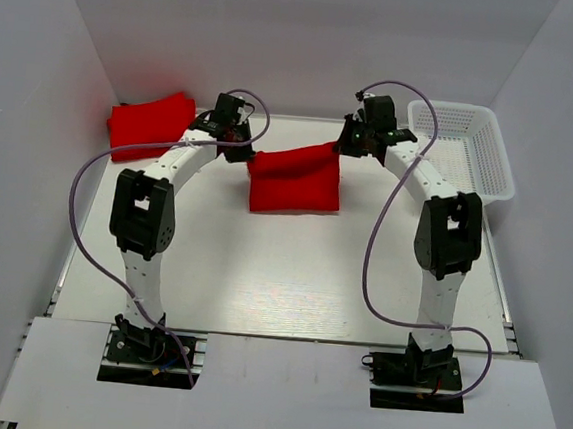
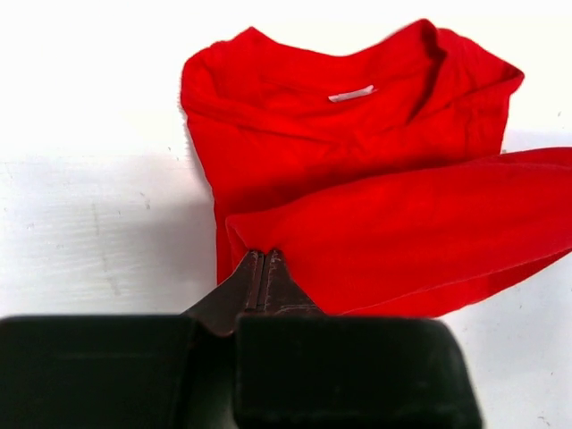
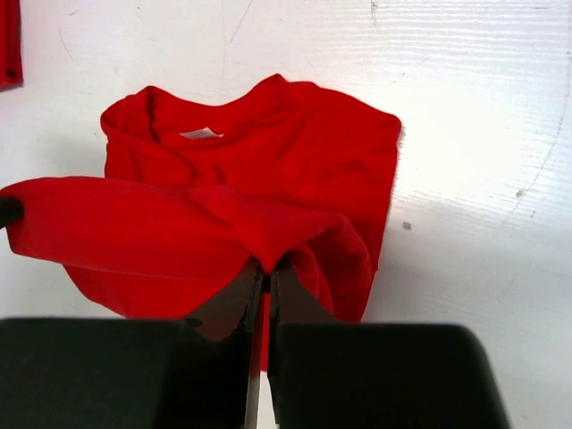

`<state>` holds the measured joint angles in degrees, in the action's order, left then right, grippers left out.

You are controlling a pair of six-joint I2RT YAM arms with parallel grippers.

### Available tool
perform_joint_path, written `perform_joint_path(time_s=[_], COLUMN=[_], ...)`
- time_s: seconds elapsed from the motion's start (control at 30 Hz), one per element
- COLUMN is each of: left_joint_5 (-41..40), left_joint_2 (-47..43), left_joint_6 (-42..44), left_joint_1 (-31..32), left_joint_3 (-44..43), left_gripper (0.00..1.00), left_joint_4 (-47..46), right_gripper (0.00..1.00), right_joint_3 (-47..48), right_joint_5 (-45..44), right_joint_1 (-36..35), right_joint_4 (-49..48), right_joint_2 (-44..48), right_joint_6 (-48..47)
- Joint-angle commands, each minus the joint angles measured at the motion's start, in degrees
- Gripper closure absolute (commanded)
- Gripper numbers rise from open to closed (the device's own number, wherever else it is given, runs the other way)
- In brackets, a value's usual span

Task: Fold and stack the t-shirts
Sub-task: Fold the long partially folded tshirt into a neat square

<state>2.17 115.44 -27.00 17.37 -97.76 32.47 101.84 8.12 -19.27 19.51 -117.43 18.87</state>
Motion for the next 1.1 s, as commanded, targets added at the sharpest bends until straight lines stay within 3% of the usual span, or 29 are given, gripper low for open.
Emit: perform_joint_path(time_s=[0.0,0.33,0.37,0.4,0.43,0.47,0.5,0.53,0.57,0.77,1.07], left_joint_5=[1.95,6.79,6.79,7.31,7.32,7.32,7.32,6.62,6.01,4.07,12.13], left_joint_2=[0.40,4.43,5.23,6.19,6.99,8.47,9.01,9.54,9.54,6.39,1.37], left_joint_6=[0.64,2.48,2.48,2.48,3.00,3.01,3.01,3.01,3.01,6.43,14.33], left_joint_1=[-1.37,-2.51,-2.51,-2.51,-3.03,-3.04,-3.04,-3.04,-3.04,-3.57,-1.81], left_joint_3=[-2.53,-1.47,-2.43,-3.48,-5.76,-6.65,-7.53,-9.02,-9.81,-11.50,-3.24], left_gripper=[1.00,1.00,0.98,0.88,0.77,0.44,0.24,0.07,0.00,0.00,0.00], left_joint_4=[-1.71,-13.57,-13.57,-12.61,-11.82,-10.77,-10.24,-10.23,-9.54,-9.00,-8.65], right_gripper=[1.00,1.00,1.00,1.00,0.85,0.49,0.20,0.10,0.10,0.10,0.10], right_joint_3=[3.27,6.26,7.31,7.75,8.11,8.63,8.90,9.60,10.30,10.40,-4.71], right_joint_5=[1.11,2.86,3.21,3.31,3.48,4.00,4.27,4.88,6.02,7.61,9.54], right_joint_1=[0.90,2.13,2.22,2.39,2.39,2.65,2.66,2.66,2.83,2.92,2.39], right_joint_4=[-1.84,-5.62,-5.88,-5.80,-6.58,-7.46,-7.90,-8.69,-8.87,-9.05,-9.14], right_joint_2=[-2.10,-8.33,-8.69,-9.22,-10.18,-10.36,-10.63,-11.15,-11.51,-9.41,2.37], right_joint_6=[-0.24,2.13,2.39,2.74,2.92,3.27,3.62,3.54,3.71,2.84,-0.94])
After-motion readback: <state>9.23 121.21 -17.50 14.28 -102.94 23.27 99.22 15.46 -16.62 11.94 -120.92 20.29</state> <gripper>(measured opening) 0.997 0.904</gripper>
